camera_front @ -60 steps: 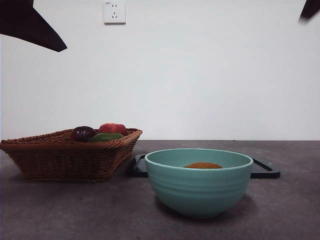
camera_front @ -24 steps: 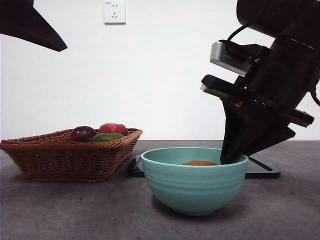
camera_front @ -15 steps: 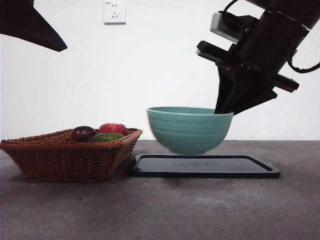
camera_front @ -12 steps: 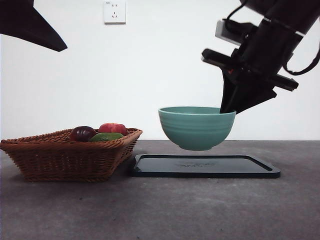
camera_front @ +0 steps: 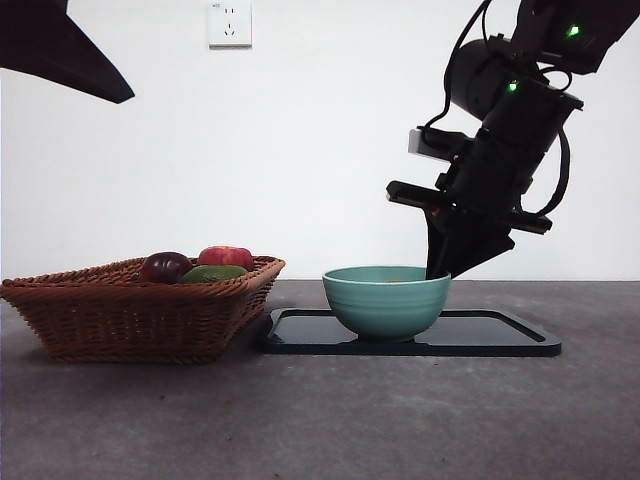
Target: Pick up the wifruite, put it on the bowl, pick up the plate, put it on desk
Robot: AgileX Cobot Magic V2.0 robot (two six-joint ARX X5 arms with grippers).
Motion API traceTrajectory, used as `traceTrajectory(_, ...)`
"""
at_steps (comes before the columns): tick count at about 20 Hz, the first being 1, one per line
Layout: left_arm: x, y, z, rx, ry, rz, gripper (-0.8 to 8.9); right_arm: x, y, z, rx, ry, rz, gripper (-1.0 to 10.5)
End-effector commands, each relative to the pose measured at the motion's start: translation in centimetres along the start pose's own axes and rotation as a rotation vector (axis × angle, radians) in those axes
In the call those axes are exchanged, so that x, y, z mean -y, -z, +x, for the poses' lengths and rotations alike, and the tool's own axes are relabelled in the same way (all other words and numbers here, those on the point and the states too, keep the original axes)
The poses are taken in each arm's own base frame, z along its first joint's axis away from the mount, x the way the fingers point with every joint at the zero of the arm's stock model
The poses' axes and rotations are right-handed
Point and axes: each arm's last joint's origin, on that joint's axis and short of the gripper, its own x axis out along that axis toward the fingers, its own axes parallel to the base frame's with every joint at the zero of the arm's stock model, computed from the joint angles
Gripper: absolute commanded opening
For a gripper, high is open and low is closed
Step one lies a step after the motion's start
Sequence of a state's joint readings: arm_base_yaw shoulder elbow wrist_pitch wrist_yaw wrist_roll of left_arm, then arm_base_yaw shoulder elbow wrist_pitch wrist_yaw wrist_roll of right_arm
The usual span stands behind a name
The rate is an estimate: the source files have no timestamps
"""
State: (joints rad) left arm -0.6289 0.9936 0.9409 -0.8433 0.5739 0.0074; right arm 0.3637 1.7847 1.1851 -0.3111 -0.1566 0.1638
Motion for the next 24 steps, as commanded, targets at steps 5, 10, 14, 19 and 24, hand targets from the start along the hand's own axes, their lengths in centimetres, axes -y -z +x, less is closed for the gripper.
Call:
traceTrajectory(5,0.2,-0.3,0.0,0.006,0.007,0.022,3.71,-0.2,-0.5,0.3,0.011,-0.007,-0.015,0.6)
traceTrajectory(10,0.2,-0.3,0.0,0.006,0.007,0.022,3.71,-0.7,-1.2,-1.9,0.058,-0.009,-0.001,1.9)
traceTrajectory(14,0.2,-0.3,0.0,0.006,0.007,0.022,3.71,-1.8,-1.9,-8.5,0.154,-0.032,-0.022,1.8)
traceTrajectory(19,0.2,-0.3,0.0,0.006,0.007,0.024,3.71,-3.1,0.3,-17.6,0.187,-0.094,-0.060,1.8)
traceTrajectory(24,0.2,-0.3,0.0,0.006,0.007,0.024,3.71,-3.8,4.0,-22.8,0.164,-0.103,-0.087,1.9)
